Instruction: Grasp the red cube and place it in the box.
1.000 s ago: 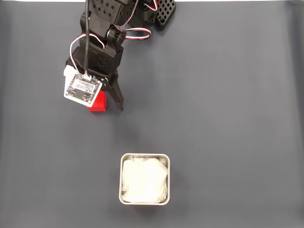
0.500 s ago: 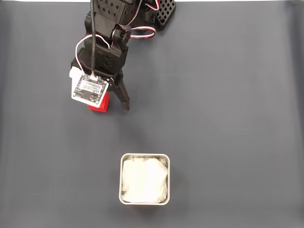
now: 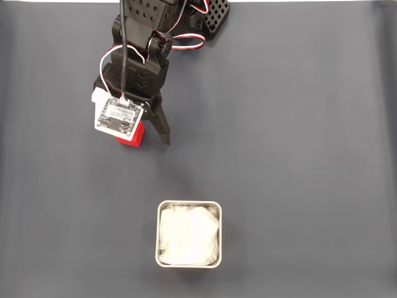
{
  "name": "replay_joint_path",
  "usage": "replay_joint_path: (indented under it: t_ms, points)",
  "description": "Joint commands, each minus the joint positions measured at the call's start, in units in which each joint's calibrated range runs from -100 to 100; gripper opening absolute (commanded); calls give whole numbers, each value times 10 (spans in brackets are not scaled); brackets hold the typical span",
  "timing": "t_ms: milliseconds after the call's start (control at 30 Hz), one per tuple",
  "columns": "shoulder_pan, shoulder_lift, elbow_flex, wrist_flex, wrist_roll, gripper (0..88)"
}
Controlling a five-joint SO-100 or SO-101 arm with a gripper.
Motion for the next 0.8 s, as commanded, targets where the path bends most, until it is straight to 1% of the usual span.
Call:
replay_joint_path:
  t_ms: [0,600,767]
  points:
    - [-6,-22,-2,-8,-2,343]
    - [-11,-21,-9,-5,7,64]
    - [-11,-20,-10,-4,8,30]
